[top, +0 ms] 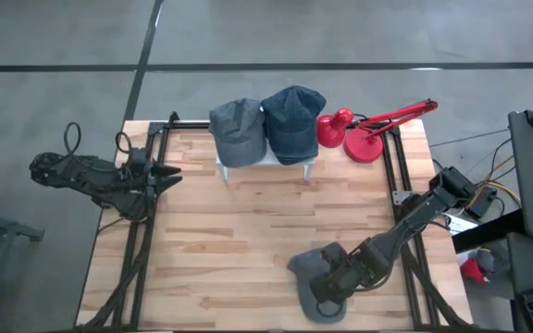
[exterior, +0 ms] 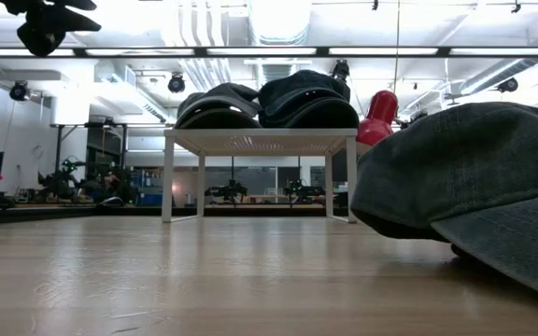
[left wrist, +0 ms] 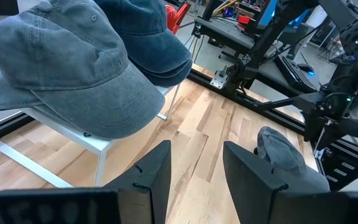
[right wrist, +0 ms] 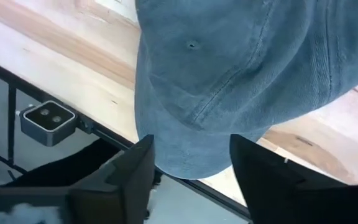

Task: Pick & Place hat
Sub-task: Stack the gray cap on the gray cap on the shelf

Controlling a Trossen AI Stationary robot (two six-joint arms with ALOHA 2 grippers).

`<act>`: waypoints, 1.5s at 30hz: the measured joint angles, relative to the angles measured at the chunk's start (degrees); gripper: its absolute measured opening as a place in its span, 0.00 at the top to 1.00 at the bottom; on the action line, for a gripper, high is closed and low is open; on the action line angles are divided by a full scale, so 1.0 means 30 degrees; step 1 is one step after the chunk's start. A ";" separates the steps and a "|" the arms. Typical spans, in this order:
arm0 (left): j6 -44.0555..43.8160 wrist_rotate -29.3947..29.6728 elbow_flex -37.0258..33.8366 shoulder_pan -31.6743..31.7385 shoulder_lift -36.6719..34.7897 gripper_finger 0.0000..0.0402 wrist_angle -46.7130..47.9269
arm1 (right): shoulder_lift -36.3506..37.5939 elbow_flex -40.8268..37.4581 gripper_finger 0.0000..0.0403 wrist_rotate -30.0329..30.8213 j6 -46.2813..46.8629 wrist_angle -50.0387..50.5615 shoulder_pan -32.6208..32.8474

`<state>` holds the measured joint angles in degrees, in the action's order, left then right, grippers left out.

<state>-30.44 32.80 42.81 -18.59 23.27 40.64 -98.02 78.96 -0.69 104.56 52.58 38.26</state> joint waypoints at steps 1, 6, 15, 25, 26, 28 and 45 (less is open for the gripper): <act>0.0000 0.0000 0.0000 0.0004 0.0000 0.65 0.0000 | 0.0000 0.0000 0.47 0.0000 0.0240 0.0010 0.0000; 0.0007 0.0000 0.0000 -0.0001 0.0000 0.65 0.0022 | -0.0094 -0.0029 0.37 0.0014 0.1451 0.0247 0.0036; 0.0214 0.0000 0.0000 0.0001 0.0007 0.65 0.0051 | -0.0143 -0.1248 0.23 0.0299 0.3720 0.0286 0.0066; 0.0358 0.0000 0.0000 0.0006 0.0007 0.65 0.0029 | -0.2279 -0.1647 0.14 0.1293 0.3623 -0.0813 -0.0121; 0.0357 0.0000 0.0000 -0.0001 0.0007 0.65 0.0036 | -0.2588 -0.1647 0.13 0.1290 0.3648 -0.0904 -0.0145; 0.0364 0.0000 0.0000 0.0000 0.0007 0.65 0.0029 | -0.3207 -0.1654 0.13 0.1264 0.3551 -0.1154 -0.0194; 0.0117 0.0000 -0.0007 0.0000 0.0007 0.65 0.0021 | -0.4506 -0.1508 0.65 0.0125 0.2831 -0.2174 -0.0379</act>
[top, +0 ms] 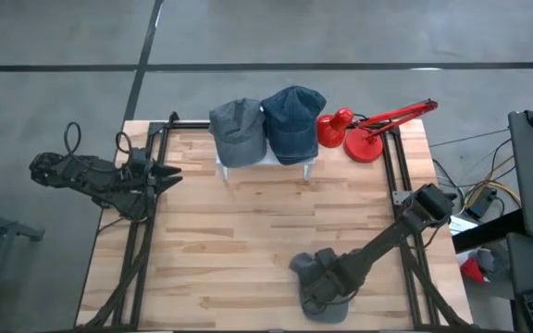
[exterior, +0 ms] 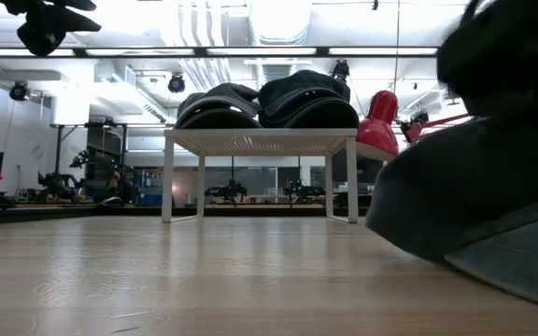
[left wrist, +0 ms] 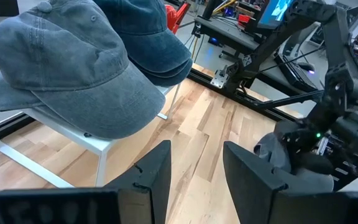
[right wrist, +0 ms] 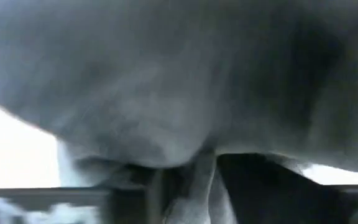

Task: Pick & Place hat
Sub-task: Stack the gray cap on the gray cap on the shelf

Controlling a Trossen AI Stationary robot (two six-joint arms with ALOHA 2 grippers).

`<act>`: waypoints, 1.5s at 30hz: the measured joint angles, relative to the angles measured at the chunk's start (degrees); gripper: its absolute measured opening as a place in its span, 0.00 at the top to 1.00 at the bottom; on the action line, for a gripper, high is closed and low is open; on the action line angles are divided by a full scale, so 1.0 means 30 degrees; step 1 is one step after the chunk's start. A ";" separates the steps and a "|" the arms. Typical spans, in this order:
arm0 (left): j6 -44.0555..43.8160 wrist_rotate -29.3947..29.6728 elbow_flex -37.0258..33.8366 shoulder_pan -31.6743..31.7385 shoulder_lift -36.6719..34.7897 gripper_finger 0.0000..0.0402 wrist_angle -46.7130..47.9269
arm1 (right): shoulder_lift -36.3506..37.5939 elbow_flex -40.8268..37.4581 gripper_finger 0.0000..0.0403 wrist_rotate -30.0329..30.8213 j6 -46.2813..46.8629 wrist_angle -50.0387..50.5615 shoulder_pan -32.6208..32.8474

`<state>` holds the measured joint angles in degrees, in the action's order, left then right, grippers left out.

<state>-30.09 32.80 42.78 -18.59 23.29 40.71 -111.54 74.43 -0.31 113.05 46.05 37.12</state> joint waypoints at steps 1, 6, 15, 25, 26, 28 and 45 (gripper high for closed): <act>0.0000 0.0000 0.0000 0.0006 0.0000 0.65 0.0000 | 0.0291 0.0000 0.70 0.0278 -0.0168 0.0031 0.0000; -0.0124 0.0000 -0.0015 0.0006 0.0022 0.65 0.0001 | 0.1566 0.0000 0.93 0.1696 -0.1136 0.0073 0.0000; -0.0652 0.0000 -0.0029 0.0003 0.0079 0.65 -0.0010 | 0.4081 0.0791 0.97 0.4834 -0.3311 0.0156 -0.0336; -0.1310 -0.0185 -0.1032 0.0004 0.0486 0.65 -0.0821 | 0.4501 0.4397 0.97 0.8471 -1.0230 0.0098 -0.2632; -0.1400 -0.0187 -0.1087 0.0006 0.0495 0.65 -0.0933 | 0.4424 0.4834 0.97 0.8773 -1.0931 0.0121 -0.2899; -0.1539 -0.0182 -0.1197 0.0003 0.0495 0.65 -0.0917 | 0.4353 0.5629 0.97 0.9578 -1.2237 0.0131 -0.3390; -0.1037 0.0287 -0.1239 0.0001 0.0488 0.65 -0.0852 | 0.4353 1.1218 0.97 1.2814 -2.1377 0.0239 -0.8540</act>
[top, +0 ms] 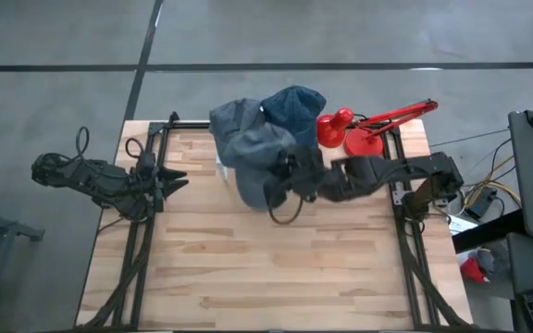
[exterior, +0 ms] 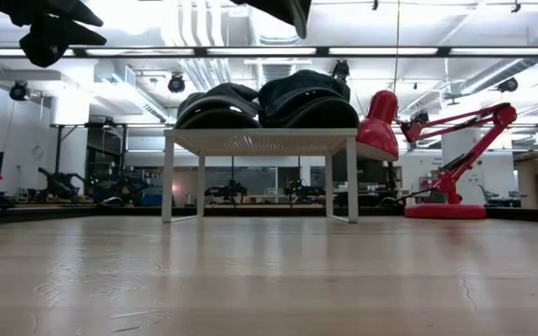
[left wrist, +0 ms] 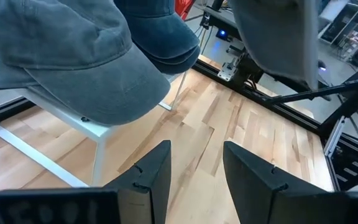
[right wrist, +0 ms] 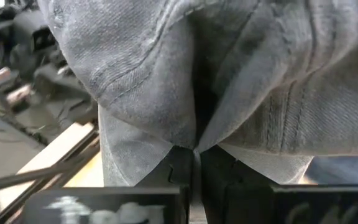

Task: Pick & Place hat
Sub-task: Stack the gray cap on the gray cap on the shelf

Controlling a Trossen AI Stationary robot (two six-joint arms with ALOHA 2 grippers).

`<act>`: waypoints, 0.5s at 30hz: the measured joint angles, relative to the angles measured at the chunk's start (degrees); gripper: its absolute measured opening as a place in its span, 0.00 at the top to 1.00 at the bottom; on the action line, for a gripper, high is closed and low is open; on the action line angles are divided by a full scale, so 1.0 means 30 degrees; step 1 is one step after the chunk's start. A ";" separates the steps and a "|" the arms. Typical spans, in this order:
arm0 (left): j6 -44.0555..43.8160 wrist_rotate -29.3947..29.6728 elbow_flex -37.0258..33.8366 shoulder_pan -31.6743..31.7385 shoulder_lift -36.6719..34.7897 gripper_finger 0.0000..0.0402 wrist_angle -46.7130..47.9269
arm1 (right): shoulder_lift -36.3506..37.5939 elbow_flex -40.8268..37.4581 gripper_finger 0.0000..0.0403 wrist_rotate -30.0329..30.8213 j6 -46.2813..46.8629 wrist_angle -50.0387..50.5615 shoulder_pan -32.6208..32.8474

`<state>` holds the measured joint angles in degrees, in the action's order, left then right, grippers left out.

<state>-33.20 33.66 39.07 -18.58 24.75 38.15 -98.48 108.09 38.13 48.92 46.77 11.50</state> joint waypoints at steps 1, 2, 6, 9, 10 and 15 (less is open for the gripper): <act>0.0010 0.0067 0.0000 0.0005 0.0000 0.65 0.0000 | 0.0000 0.0238 0.97 0.0000 -0.0420 0.0001 -0.0282; 0.0015 0.0217 -0.0002 0.0001 0.0002 0.65 0.0000 | 0.0000 0.0466 0.97 0.0000 -0.0884 -0.0008 -0.0543; 0.0018 0.1375 0.0000 0.0005 0.0051 0.65 -0.0155 | 0.0000 0.1196 0.97 -0.0007 -0.2975 -0.0448 -0.1607; 0.0017 0.2477 -0.0001 -0.0001 0.0051 0.65 -0.0213 | 0.0000 0.1519 0.97 -0.0027 -0.4059 -0.1124 -0.2503; -0.0005 0.2823 0.0000 -0.0002 0.0051 0.65 -0.0231 | 0.0000 0.1614 0.97 -0.0119 -0.4410 -0.1401 -0.2821; -0.0005 0.4302 0.0000 -0.0002 0.0095 0.65 -0.0226 | 0.0000 0.1965 0.97 -0.0390 -0.5616 -0.2551 -0.4216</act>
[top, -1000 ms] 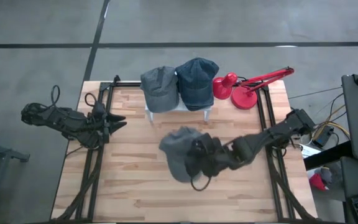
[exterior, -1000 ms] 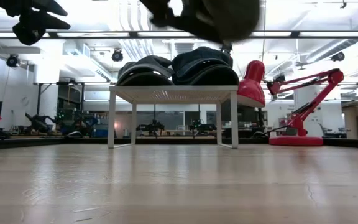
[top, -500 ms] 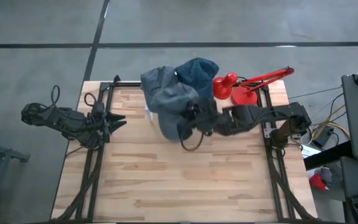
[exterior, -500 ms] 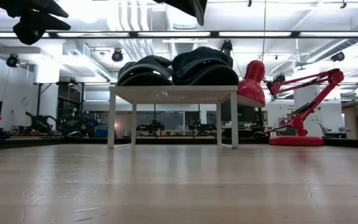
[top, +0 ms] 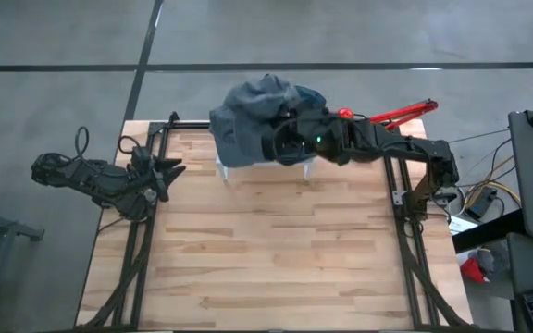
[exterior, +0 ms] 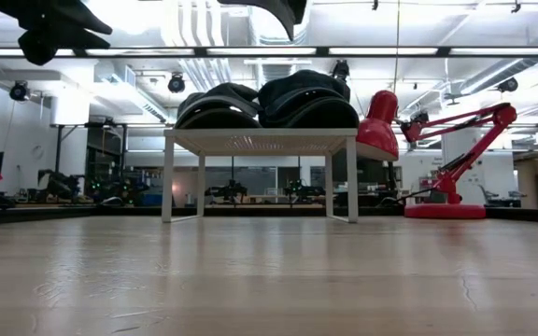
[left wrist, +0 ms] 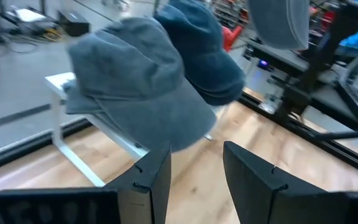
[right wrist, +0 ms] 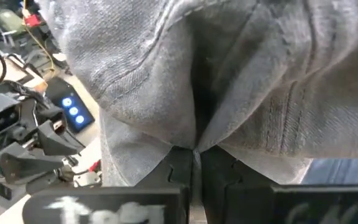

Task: Pick & Place hat
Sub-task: Stack the gray cap on the gray cap on the shelf

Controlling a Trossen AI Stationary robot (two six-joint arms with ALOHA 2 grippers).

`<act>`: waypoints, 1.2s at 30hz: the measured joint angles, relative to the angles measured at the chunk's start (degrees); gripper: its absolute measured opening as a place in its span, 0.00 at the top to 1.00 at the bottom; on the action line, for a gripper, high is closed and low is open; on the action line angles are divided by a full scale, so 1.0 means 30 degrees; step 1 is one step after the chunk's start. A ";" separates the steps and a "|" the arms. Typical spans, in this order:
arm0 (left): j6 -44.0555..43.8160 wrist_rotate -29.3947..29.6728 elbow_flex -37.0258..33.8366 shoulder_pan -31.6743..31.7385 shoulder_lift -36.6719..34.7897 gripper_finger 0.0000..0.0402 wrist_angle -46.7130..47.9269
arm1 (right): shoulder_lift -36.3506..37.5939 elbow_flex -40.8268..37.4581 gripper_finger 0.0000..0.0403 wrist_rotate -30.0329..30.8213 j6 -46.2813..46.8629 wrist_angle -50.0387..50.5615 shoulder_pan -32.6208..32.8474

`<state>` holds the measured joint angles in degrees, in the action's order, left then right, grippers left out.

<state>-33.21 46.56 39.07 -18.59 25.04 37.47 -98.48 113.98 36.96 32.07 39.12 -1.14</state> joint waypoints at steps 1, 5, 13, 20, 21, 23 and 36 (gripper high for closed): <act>0.0007 0.0357 0.0000 0.0004 0.0018 0.65 0.0011 | 0.0000 0.0048 0.97 -0.0273 -0.0141 -0.0122 -0.0224; 0.0022 0.1131 0.0000 0.0007 0.0022 0.65 0.0015 | -0.0002 0.0300 0.97 -0.0877 -0.0264 -0.0431 -0.0839; 0.0551 0.1657 0.0000 0.0007 0.0039 0.65 0.0248 | -0.2836 0.3515 0.97 -0.1732 -0.1058 -0.0571 -0.1297; 0.0588 0.1662 0.0000 0.0007 0.0032 0.65 0.0401 | -0.4911 0.5972 0.97 -0.1307 -0.0663 -0.0314 -0.2143; 0.0612 0.1660 0.0000 0.0007 0.0059 0.65 0.0465 | -0.5008 0.5821 0.97 -0.1291 -0.0146 -0.0379 -0.2262; 0.0612 0.1669 0.0000 0.0007 0.0058 0.65 0.0526 | -0.5042 0.5821 0.97 -0.1319 0.0585 0.0255 -0.2554; 0.1752 0.2882 0.0036 0.0029 0.0186 0.65 -0.1011 | -0.6324 0.6146 0.97 -0.1599 -0.0241 -0.0287 -0.2312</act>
<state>-27.95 55.21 39.18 -18.50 25.59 34.44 -117.45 132.42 32.16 31.35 38.26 -8.08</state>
